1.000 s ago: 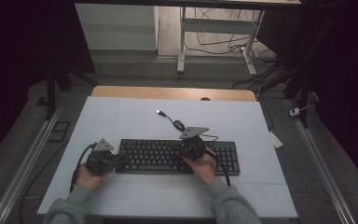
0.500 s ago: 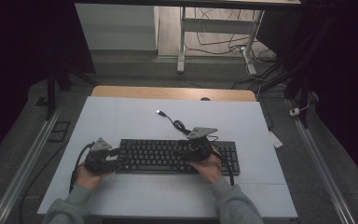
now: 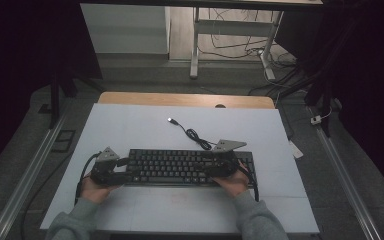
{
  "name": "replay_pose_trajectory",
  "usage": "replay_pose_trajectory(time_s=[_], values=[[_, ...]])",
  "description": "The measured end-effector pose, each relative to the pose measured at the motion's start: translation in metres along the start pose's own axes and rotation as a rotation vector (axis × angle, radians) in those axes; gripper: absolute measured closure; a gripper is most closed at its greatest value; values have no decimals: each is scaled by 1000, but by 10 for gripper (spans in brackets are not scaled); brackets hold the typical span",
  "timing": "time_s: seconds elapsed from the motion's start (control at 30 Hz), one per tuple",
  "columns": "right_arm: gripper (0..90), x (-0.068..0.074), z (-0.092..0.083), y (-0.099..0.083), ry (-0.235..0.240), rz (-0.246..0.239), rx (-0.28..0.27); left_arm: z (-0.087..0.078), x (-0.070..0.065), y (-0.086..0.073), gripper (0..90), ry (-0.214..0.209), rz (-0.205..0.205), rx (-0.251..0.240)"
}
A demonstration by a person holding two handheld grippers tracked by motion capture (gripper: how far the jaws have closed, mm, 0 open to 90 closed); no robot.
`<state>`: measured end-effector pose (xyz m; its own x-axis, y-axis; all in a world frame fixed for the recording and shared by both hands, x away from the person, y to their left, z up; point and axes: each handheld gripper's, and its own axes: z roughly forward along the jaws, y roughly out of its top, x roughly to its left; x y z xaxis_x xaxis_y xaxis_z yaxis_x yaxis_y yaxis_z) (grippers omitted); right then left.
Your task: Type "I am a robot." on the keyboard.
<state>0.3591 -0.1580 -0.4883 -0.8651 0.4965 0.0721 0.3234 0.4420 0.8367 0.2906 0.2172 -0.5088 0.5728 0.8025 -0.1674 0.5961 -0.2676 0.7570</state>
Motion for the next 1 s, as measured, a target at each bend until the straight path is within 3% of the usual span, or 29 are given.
replay_pose_trajectory(time_s=[0.1,0.33,0.67,1.0], values=[[458,0,-2,-1,-1,1,-2,-1,0,2,380,-44,8,6],[458,0,-3,-4,-8,-6,-2,-2,-8,11,413,-110,78,9],[460,-3,-5,-5,-21,2,0,4,-23,21,483,-151,152,34],[459,-1,-11,-12,-36,14,4,18,-34,31,659,-174,192,77]])
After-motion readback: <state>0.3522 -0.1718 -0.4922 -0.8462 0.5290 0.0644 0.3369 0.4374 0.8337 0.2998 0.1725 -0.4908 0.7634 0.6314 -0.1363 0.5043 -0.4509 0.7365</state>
